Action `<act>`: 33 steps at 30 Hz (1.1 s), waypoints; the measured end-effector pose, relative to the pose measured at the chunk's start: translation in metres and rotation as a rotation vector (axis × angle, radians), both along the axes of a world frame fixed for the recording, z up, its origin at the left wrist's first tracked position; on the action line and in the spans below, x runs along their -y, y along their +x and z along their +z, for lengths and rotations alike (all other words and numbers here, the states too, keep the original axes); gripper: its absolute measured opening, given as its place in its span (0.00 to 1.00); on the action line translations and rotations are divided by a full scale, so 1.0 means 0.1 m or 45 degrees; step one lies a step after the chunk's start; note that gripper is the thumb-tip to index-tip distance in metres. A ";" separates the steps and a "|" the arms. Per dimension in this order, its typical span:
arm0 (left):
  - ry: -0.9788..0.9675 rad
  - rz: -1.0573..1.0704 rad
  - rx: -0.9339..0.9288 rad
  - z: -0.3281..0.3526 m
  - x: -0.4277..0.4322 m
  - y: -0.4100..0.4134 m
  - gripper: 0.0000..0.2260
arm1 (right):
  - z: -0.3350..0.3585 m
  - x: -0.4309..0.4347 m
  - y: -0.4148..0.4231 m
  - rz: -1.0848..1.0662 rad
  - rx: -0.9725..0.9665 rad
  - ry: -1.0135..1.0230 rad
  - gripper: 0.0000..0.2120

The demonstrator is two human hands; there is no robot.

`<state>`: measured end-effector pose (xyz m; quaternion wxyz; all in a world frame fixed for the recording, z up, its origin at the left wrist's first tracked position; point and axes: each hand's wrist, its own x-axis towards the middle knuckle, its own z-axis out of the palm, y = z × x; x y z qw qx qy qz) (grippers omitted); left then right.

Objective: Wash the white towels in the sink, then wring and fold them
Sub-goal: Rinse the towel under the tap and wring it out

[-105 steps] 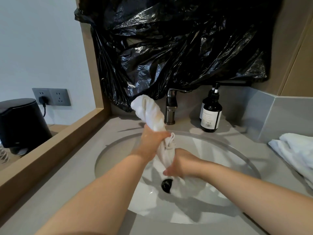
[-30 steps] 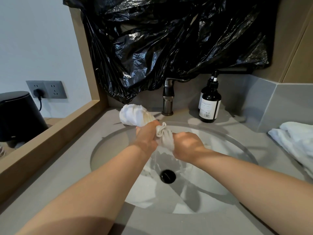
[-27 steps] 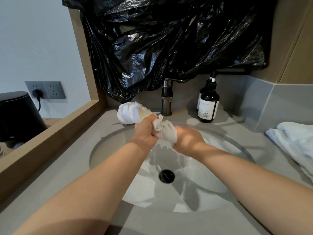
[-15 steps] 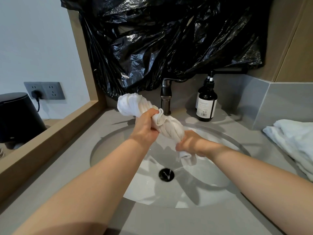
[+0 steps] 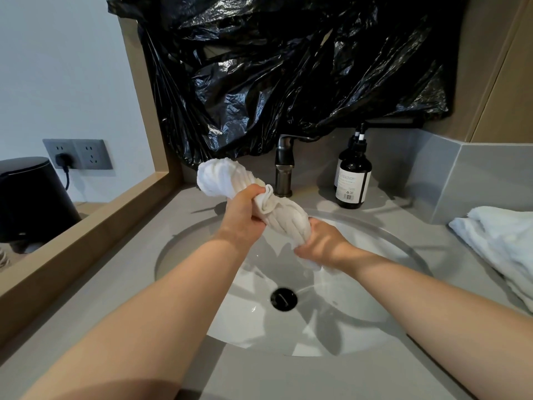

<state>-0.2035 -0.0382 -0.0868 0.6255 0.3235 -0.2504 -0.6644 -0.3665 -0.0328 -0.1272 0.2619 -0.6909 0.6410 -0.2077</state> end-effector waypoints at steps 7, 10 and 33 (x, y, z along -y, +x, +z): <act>-0.002 0.070 -0.093 0.06 -0.03 0.09 0.10 | -0.05 0.00 -0.11 0.012 0.267 0.388 0.23; -0.015 0.086 -0.072 0.06 -0.01 0.11 0.16 | -0.09 -0.02 -0.08 0.123 0.637 0.591 0.19; 0.028 0.049 -0.120 0.08 0.01 0.16 0.09 | 0.10 -0.13 0.10 -0.257 0.721 0.235 0.09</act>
